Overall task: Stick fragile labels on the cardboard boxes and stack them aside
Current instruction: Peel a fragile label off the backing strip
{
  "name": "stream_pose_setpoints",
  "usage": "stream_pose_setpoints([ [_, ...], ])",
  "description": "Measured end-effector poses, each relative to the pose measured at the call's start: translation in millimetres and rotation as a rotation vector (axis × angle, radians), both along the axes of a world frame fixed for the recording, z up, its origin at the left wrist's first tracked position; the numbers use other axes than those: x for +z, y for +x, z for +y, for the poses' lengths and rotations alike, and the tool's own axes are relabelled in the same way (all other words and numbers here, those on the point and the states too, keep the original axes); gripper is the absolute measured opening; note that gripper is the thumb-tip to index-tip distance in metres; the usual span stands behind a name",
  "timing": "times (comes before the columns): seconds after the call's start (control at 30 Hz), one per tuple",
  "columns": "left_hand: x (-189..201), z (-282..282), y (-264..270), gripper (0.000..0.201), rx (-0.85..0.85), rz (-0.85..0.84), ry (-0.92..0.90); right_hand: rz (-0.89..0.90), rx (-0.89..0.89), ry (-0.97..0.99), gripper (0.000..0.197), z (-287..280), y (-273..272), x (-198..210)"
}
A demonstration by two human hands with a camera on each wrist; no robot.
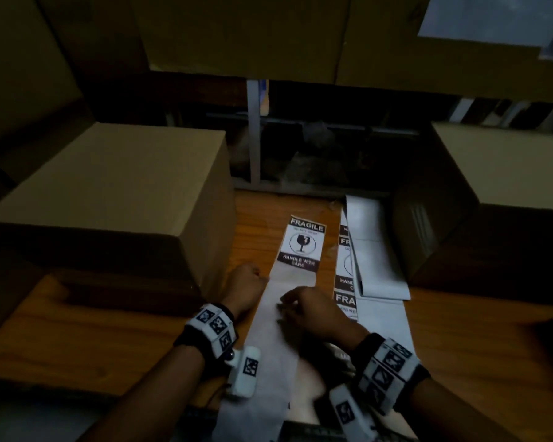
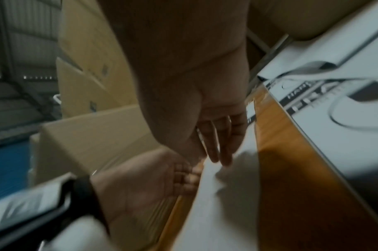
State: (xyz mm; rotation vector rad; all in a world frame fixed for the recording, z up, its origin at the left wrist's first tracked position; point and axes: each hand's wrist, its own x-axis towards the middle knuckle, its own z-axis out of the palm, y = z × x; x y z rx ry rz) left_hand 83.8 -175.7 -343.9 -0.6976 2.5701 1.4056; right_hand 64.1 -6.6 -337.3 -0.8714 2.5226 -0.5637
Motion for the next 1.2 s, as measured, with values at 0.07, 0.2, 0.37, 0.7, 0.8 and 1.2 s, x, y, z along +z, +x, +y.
stream_pose_setpoints([
  [0.07,-5,3,-10,0.017,-0.016,0.009,0.011,0.058,-0.092,-0.052,0.027,-1,-19,2],
  [0.2,-9,5,-28,0.024,0.012,0.031,0.031,0.110,-0.186,-0.011,0.019,-9,-60,-1],
  [0.37,-12,6,-47,0.012,0.029,-0.019,0.071,0.150,-0.155,0.067,0.021,-22,-79,-17],
  [0.7,-42,-1,-59,0.009,0.096,0.073,0.554,0.146,-0.227,-0.157,0.021,-31,-88,-11],
  [0.8,-44,-2,-58,0.013,0.090,0.126,0.613,0.099,-0.247,-0.166,0.021,-34,-90,-9],
  [1.2,-48,-11,-54,0.020,0.025,0.174,0.773,0.053,-0.277,-0.279,0.016,-29,-93,-19],
])
